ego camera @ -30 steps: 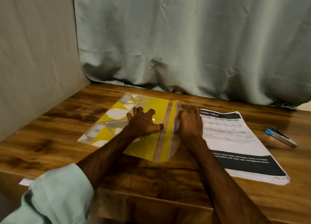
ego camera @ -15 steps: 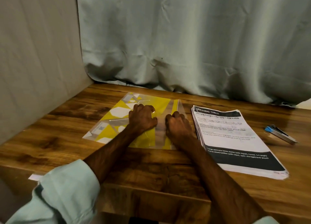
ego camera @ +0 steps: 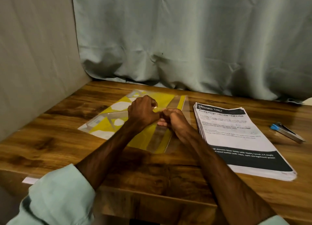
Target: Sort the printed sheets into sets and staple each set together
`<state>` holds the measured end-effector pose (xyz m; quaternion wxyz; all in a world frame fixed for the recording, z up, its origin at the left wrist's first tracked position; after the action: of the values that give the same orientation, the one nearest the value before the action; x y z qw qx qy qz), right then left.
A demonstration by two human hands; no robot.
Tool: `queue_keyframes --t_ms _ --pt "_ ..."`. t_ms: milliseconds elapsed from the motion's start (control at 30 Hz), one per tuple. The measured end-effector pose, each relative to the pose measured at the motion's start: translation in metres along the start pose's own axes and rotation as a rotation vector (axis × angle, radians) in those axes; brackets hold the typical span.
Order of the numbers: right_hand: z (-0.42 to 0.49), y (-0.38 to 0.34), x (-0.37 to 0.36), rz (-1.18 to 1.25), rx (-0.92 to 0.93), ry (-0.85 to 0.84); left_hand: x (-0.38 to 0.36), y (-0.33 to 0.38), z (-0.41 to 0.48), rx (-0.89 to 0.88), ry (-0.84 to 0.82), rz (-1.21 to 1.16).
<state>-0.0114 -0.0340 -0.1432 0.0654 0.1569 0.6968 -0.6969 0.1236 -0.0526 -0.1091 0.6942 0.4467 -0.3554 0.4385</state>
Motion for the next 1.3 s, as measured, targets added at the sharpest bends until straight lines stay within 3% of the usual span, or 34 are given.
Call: queue_keyframes --t_ms 233,400,533,800,933,1067,1200,1300 --pt "0.004 -0.006 0.004 0.293 -0.085 0.059 -0.010 0.005 0.001 -0.180 -0.279 0.124" --pt "0.005 -0.007 0.004 0.276 -0.077 0.058 -0.009 0.009 -0.007 -0.145 -0.056 0.121" --pt "0.007 -0.008 0.004 0.127 0.070 0.213 -0.003 0.013 -0.015 -0.086 0.076 0.071" --pt "-0.031 -0.057 0.031 -0.108 0.230 0.262 -0.012 0.007 -0.025 -0.134 -0.026 0.252" --pt "-0.047 -0.090 0.100 -0.715 0.377 0.537 -0.011 0.015 -0.025 -0.144 -0.050 0.388" --pt "-0.081 -0.115 0.161 -1.114 0.122 0.694 -0.015 0.023 -0.029 -0.171 0.010 0.402" --pt "-0.101 -0.109 0.198 -1.194 -0.098 0.637 -0.016 0.029 -0.031 -0.189 0.018 0.430" --pt "-0.101 -0.111 0.211 -1.179 -0.139 0.626 -0.015 0.031 -0.032 -0.199 0.013 0.451"
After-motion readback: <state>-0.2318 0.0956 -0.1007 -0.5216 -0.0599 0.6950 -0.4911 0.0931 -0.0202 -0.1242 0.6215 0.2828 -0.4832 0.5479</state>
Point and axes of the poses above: each hand's wrist, its own z-axis towards the middle knuckle, its own x-axis out of the back of the hand, y = z × x, the point moved 1 cm from there along z, towards the middle knuckle, and after that the axes turned 14 degrees about z, right-handed, at the moved point
